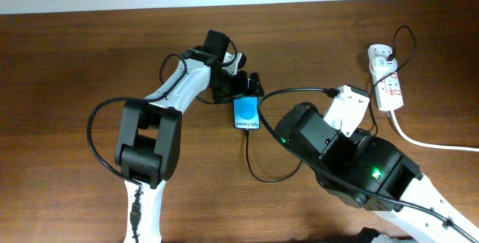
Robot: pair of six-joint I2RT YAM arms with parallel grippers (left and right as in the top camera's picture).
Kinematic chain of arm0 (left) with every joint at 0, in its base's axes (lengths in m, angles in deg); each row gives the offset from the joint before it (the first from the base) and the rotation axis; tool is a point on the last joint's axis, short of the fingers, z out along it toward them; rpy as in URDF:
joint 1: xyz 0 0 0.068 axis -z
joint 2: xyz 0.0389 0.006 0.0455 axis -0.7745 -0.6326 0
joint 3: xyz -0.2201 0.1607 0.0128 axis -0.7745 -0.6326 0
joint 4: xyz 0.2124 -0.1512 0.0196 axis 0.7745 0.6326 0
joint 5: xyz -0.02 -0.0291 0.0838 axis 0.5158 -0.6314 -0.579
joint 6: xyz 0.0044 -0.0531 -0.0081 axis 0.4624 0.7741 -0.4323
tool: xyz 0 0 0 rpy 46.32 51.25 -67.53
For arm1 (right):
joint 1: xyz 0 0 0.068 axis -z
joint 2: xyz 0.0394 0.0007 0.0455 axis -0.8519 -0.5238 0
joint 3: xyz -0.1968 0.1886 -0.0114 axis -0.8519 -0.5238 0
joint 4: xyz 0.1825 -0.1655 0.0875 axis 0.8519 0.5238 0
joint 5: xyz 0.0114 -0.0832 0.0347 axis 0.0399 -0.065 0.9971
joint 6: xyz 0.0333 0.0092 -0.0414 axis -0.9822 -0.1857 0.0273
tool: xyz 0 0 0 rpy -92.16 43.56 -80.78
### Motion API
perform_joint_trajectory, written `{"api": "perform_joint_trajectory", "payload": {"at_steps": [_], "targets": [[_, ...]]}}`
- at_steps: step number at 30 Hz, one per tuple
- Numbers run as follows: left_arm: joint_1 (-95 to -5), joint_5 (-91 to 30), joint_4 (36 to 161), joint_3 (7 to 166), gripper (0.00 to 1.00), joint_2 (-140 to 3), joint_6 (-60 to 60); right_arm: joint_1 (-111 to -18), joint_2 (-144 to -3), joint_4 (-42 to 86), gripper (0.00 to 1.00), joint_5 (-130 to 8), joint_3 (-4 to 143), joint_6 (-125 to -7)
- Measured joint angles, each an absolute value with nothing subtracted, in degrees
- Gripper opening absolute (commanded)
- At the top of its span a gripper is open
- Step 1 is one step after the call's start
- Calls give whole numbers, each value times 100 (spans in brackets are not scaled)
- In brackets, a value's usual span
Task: Plug charger to phone and switch on socket
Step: 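Lower the phone flat onto the table with the left gripper and release, then withdraw the left arm and move the right gripper toward the power strip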
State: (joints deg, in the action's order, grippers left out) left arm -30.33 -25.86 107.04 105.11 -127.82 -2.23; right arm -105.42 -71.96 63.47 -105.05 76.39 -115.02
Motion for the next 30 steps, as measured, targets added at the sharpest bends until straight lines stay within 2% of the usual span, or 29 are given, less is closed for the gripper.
{"api": "perform_joint_trajectory", "payload": {"at_steps": [3,6,8,9,10,11,13,14,15,17,18,22,25,28,30], "targets": [[-2895,-3412,11119,10738,99,-12782,-164,-10415,-7196,6598,99,-10505,7639,-11596],[-2996,-5397,12712,11689,99,-13117,-118,-9893,-7199,6187,99,-10505,7634,-11921],[-3086,-6361,13906,13029,99,-13333,-107,-9812,-7467,6089,61,-10599,7634,-11886],[-3125,-6625,14325,13864,99,-13298,-192,-9757,-7690,6296,47,-10741,7632,-11777],[-3136,-6759,14413,14334,99,-13110,-262,-9639,-7826,6342,38,-10737,7634,-11775],[-3134,-6803,14378,14546,99,-12863,-332,-9239,-8038,6401,23,-10501,7632,-11716],[-3129,-6837,13838,14764,99,-11906,-415,-8288,-8243,6460,12,-10024,7628,-11705],[-3129,-6848,13392,14808,99,-11477,-476,-7434,-8278,6522,4,-9598,7628,-11613],[-3129,-6875,12795,14891,99,-10817,-686,-6778,-8280,6502,4,-9428,7628,-11475],[-3129,-6945,12846,15000,99,-10146,-1722,-4909,-8368,5527,4,-8033,7610,-10310],[-3136,-6982,12881,14998,99,-10149,-1901,-4260,-8471,5370,4,-7624,7615,-10042],[-3514,-7049,12887,14294,99,-9919,-2260,-2673,-9443,5326,4,-6250,8036,-9301],[-3859,-7069,11781,12316,99,-8632,-2338,-2514,-10645,5658,4,-5791,8771,-8896],[-4572,-7089,9877,9615,99,-6675,-2358,-2588,-10975,5590,4,-5631,8979,-8772],[-5099,-7108,9005,8618,99,-5819,-2360,-2888,-11124,5127,4,-5620,9048,-8822]]}}
